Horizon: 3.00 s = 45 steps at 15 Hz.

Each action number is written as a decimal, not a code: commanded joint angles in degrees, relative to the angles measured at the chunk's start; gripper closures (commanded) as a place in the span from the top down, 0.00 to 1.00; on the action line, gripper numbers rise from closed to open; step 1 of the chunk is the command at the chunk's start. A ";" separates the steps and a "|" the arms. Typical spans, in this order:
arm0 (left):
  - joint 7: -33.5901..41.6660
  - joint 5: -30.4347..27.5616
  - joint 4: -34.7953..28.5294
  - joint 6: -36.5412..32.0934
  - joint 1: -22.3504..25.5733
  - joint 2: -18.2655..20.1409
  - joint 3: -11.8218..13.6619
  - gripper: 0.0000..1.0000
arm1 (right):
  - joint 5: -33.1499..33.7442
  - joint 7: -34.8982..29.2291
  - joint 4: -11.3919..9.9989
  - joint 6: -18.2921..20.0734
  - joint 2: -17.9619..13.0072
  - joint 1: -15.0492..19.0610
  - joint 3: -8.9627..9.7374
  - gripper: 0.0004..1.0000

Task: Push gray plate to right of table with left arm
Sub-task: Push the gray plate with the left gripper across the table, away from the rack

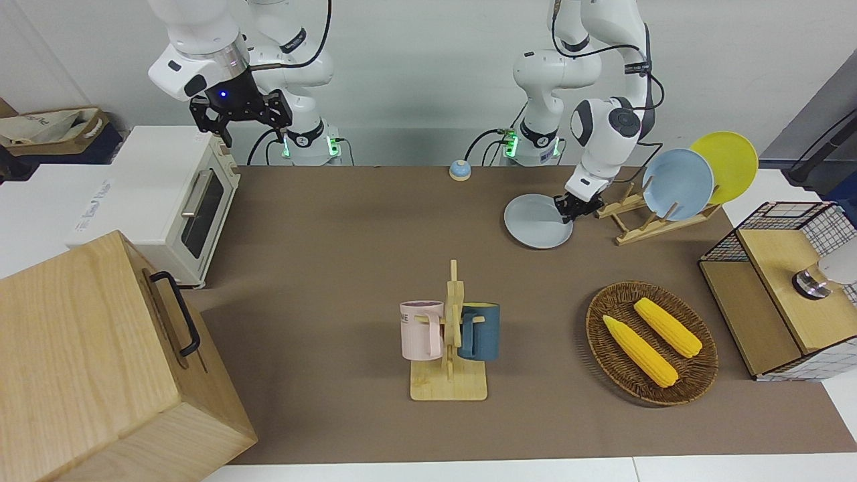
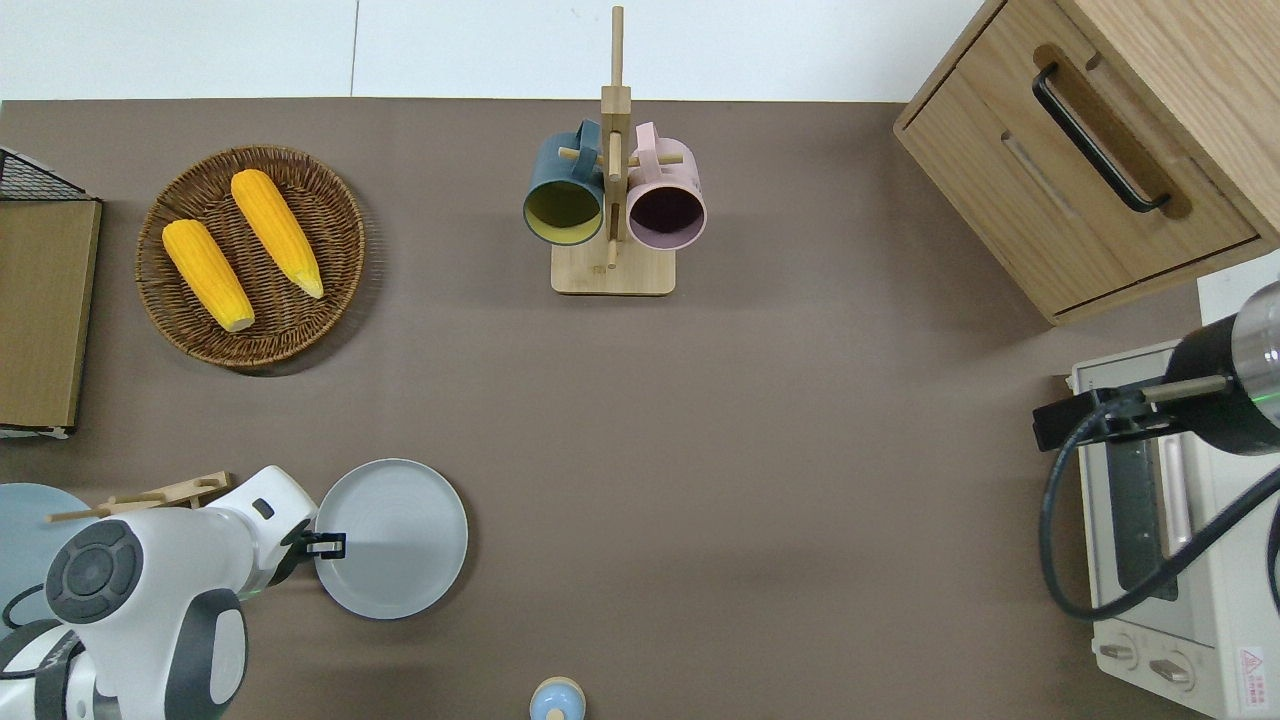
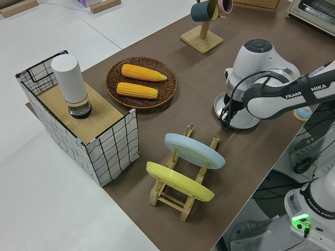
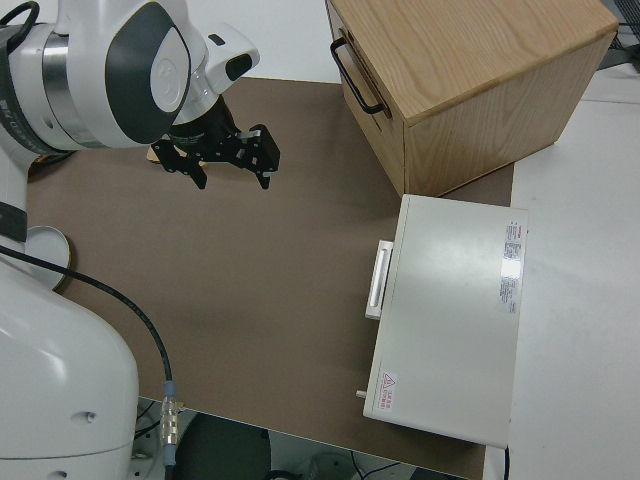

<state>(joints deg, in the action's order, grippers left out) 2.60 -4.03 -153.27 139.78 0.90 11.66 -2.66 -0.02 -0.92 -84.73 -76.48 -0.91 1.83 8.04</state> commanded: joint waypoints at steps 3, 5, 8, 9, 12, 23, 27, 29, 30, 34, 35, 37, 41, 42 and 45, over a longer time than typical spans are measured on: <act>-0.58 -0.63 -0.81 1.11 -0.99 0.29 0.38 0.00 | -0.25 -0.75 0.53 0.90 -0.14 1.15 0.92 0.98; -0.84 -0.63 -0.72 1.11 -1.08 0.21 0.38 0.00 | -0.25 -0.66 0.53 0.90 -0.14 1.07 0.92 0.98; -5.48 -0.81 -0.19 1.64 -5.19 -1.20 0.38 0.00 | -0.25 -0.66 0.53 0.90 -0.14 1.07 0.92 0.98; -7.42 -0.81 0.07 2.07 -6.78 -1.38 0.38 0.00 | -0.25 -0.75 0.53 0.90 -0.14 1.07 0.92 0.98; -12.96 -0.81 1.39 2.25 -11.35 -2.78 0.38 0.00 | -0.25 -0.66 0.53 0.90 -0.14 1.07 0.92 0.98; -21.59 -5.19 8.51 3.75 -23.66 -9.81 0.29 0.00 | -0.25 -0.66 0.53 0.90 -0.14 1.07 0.92 0.98; -25.70 -7.31 11.05 5.24 -28.14 -11.74 0.38 0.00 | -0.25 -0.66 0.53 0.90 -0.14 1.15 0.92 0.98; -27.99 -7.31 12.64 5.24 -30.60 -12.98 0.38 0.00 | -0.25 -0.66 0.53 0.90 -0.14 1.07 0.92 0.98; -28.96 -7.31 13.25 5.24 -31.22 -13.07 0.29 0.00 | -0.25 -0.75 0.53 0.90 -0.14 1.07 0.92 0.98; -33.79 -7.31 17.20 5.16 -33.60 -16.31 -1.46 0.00 | -0.25 -0.75 0.53 0.90 -0.14 1.07 0.92 0.98; -36.07 -7.14 18.43 5.16 -33.60 -17.19 -2.77 0.00 | -0.25 -0.75 0.53 0.90 -0.14 1.15 0.92 0.98; -39.59 -6.61 20.89 5.16 -33.68 -19.39 -4.54 0.00 | -0.25 -0.75 0.53 0.90 -0.14 1.16 0.92 0.98; -44.16 -6.61 24.67 5.16 -35.09 -21.76 -6.74 0.00 | -0.25 -0.66 0.53 0.90 -0.14 1.15 0.92 0.98; -46.09 -6.26 25.64 5.16 -36.14 -22.38 -6.83 0.00 | -0.25 -0.66 0.53 0.90 -0.14 1.07 0.92 0.98; -51.80 -4.59 30.03 5.07 -38.95 -25.01 -6.83 0.00 | -0.25 -0.66 0.53 0.90 -0.14 1.16 0.92 0.98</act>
<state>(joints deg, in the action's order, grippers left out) -43.67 -10.33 -128.10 144.47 -35.19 -9.46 -9.88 -0.02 -0.92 -84.73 -76.48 -0.91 1.83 8.04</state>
